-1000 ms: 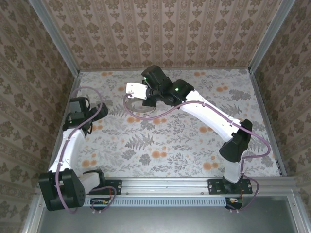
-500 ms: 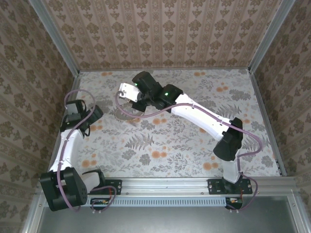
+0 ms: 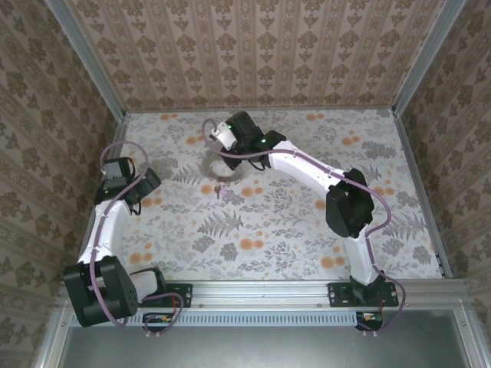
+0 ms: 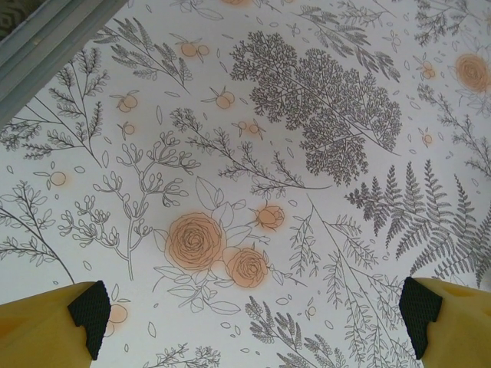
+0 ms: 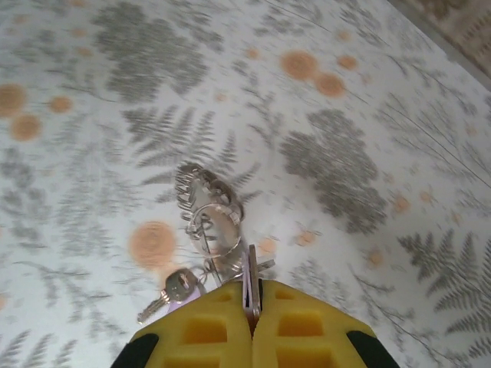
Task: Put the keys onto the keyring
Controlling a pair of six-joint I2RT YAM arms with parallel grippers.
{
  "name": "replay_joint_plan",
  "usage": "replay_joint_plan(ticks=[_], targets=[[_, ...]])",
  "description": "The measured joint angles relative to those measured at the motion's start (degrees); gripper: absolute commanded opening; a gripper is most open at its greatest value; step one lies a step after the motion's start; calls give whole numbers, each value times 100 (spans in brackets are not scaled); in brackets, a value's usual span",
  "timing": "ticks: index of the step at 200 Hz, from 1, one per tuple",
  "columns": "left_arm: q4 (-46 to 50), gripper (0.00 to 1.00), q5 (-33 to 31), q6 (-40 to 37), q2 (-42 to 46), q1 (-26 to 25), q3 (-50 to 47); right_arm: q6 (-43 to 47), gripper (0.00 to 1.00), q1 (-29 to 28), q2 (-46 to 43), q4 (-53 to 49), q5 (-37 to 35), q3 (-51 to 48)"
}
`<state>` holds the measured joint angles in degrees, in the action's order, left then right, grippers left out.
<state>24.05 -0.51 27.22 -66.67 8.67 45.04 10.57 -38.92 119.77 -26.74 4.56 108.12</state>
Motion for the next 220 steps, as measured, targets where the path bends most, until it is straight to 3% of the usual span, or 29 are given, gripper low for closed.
replay_joint_plan(ticks=[89,139,181,220], targets=[[-22,100,-15,-221,-442,-223,160,470,0,1220,538,236,-155,-223],[-262,100,229,-326,-455,-260,149,1757,0,1622,544,173,-645,-1097],[-553,100,-146,-640,-474,-719,109,2647,10,1753,269,192,-1222,-2024],[-728,100,-682,-1128,-592,-802,109,2817,24,2004,-214,240,-1458,-2809]])
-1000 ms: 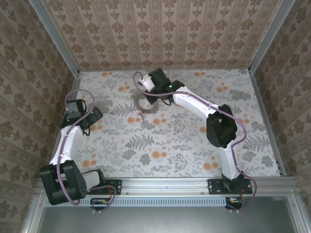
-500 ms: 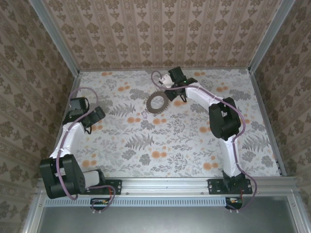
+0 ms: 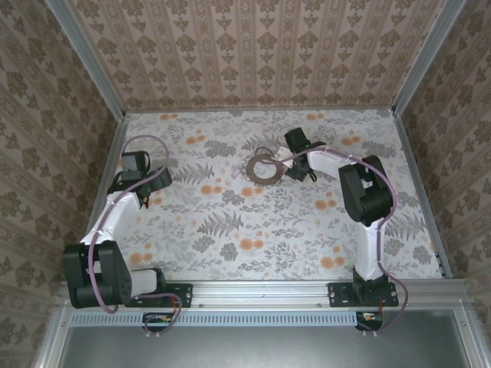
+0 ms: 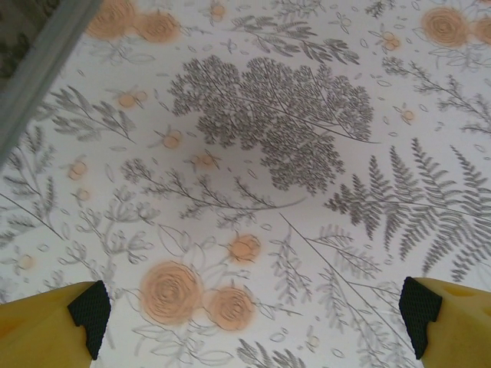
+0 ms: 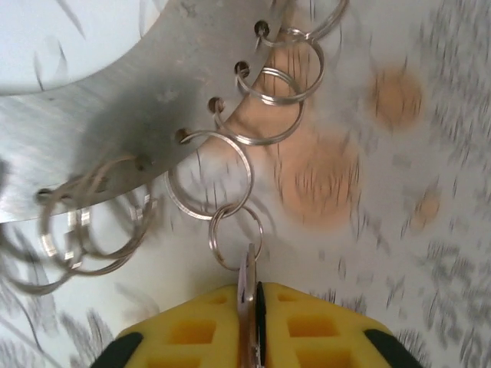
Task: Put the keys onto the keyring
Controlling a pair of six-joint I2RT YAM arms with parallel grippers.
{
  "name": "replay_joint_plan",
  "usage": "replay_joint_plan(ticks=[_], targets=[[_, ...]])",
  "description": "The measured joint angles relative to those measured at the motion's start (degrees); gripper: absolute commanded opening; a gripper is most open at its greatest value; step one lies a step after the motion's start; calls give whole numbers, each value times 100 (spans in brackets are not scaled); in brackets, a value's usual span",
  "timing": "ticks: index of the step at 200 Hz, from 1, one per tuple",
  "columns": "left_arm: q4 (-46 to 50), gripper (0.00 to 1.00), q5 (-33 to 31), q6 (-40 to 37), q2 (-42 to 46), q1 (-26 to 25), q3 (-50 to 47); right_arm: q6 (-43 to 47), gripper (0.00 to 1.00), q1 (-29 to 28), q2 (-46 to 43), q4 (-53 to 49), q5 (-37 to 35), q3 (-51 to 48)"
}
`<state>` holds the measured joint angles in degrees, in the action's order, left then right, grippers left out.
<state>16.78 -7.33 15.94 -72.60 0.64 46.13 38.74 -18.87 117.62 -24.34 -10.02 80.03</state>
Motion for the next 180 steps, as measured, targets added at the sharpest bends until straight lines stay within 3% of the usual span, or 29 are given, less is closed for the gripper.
replay_joint_plan(ticks=[22,55,69,80,86,89,92,114,136,154,180], targets=[[-350,100,-280,-343,9,-199,-55,-63,38,181,-361,37,-15,-426],[-1362,100,-365,-1172,157,-490,-660,-356,42,463,-1272,149,87,-1318],[-1749,100,-367,-1539,284,-581,-984,-595,49,612,-1937,267,330,-1825],[-2024,100,-365,-1764,428,-632,-1215,-938,63,776,-2618,428,610,-2240],[-2164,100,-363,-1858,509,-643,-1318,-1152,76,876,-3073,608,780,-2494],[-2251,100,-363,-1904,557,-643,-1370,-1176,93,914,-3239,717,835,-2599],[-2312,100,-358,-1930,588,-643,-1405,-1314,99,960,-3497,826,920,-2734],[-3042,100,-164,-2149,850,-640,-1786,-2350,100,1161,-5226,2240,1255,-3897],[-3589,100,83,-2258,809,-662,-2074,-3056,100,1150,-6220,3501,1314,-4959],[-3965,100,214,-2286,507,-662,-2149,-3246,100,1163,-6345,4385,1147,-5740],[-5077,100,365,-2308,-243,-658,-2420,-3381,100,1364,-5600,5637,997,-6671]])
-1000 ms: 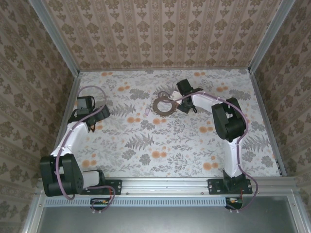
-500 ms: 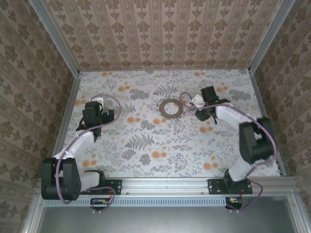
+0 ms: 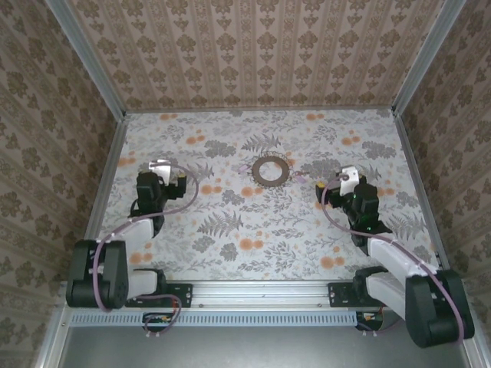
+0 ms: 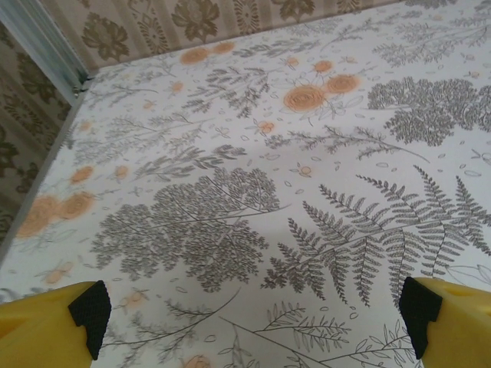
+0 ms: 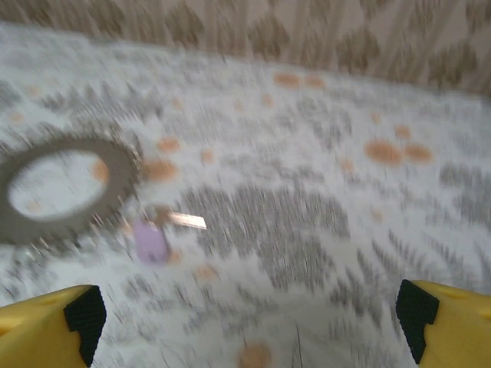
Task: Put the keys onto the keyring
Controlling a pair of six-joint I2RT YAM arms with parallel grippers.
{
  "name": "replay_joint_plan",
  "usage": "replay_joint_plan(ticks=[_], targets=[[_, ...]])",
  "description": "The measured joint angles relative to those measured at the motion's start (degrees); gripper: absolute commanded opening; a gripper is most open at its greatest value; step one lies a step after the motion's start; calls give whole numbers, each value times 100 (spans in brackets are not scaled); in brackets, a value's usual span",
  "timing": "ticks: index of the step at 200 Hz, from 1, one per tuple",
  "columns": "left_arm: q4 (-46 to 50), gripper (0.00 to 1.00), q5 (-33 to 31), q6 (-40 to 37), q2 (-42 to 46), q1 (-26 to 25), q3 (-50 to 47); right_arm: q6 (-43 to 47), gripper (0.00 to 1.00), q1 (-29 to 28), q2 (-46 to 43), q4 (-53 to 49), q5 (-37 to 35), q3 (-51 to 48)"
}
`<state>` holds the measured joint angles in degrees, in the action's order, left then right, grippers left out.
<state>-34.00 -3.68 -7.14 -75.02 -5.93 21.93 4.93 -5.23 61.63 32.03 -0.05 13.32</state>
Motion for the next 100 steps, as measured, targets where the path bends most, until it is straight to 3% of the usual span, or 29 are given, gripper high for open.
replay_joint_plan(ticks=[34,58,100], targets=[[-1115,100,-101,61,-1126,120,-168,-229,100,267,1368,1427,-122,-162],[-1331,100,-35,120,-1320,315,-164,-433,99,442,2511,2496,-162,39],[-1346,100,164,245,-1322,474,66,-610,100,466,2651,2044,-297,785]])
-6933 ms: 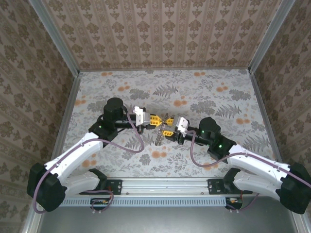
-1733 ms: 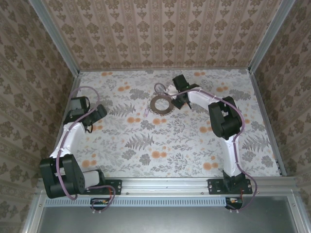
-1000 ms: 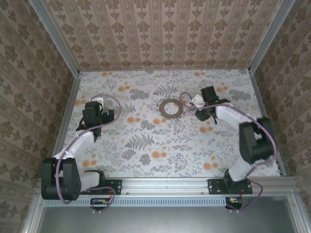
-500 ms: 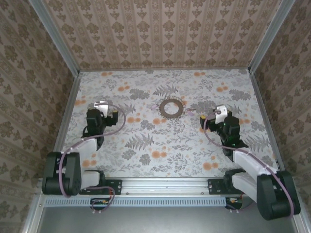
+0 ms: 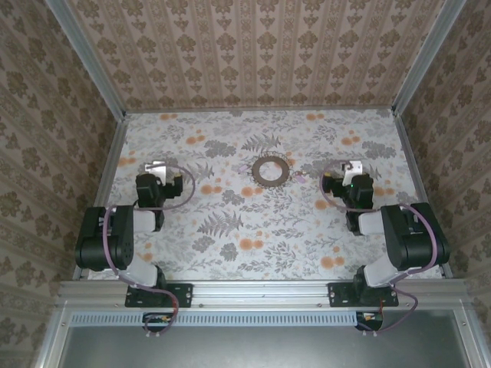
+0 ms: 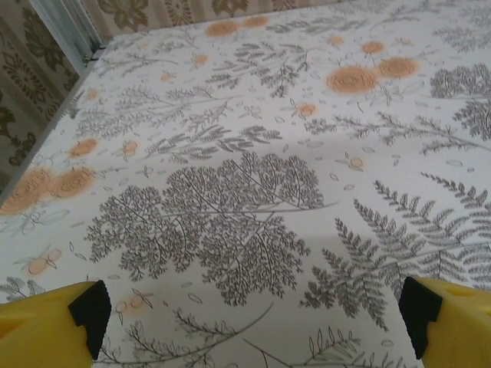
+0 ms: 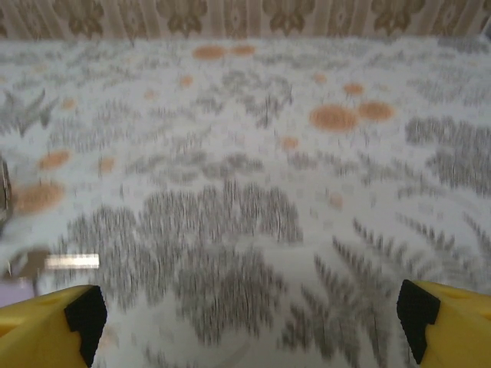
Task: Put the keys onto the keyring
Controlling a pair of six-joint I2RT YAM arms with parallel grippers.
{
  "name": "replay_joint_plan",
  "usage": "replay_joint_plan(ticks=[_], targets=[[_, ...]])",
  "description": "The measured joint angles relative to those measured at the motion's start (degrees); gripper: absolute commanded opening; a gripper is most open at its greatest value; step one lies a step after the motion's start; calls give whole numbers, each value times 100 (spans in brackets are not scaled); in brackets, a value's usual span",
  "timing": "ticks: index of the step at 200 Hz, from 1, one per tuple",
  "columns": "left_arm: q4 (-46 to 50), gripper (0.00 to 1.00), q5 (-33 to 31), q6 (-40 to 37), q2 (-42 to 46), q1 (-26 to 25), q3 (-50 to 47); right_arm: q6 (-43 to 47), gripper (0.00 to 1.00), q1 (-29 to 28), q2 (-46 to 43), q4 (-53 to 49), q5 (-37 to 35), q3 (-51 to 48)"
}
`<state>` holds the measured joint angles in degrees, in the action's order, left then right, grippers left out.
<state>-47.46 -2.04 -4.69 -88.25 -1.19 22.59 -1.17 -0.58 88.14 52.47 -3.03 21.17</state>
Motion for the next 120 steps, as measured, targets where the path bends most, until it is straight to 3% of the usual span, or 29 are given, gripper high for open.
replay_joint_plan(ticks=[120], targets=[[-11,100,79,61,0,2,13,-37,100,-7,-11,-343,-26,173]])
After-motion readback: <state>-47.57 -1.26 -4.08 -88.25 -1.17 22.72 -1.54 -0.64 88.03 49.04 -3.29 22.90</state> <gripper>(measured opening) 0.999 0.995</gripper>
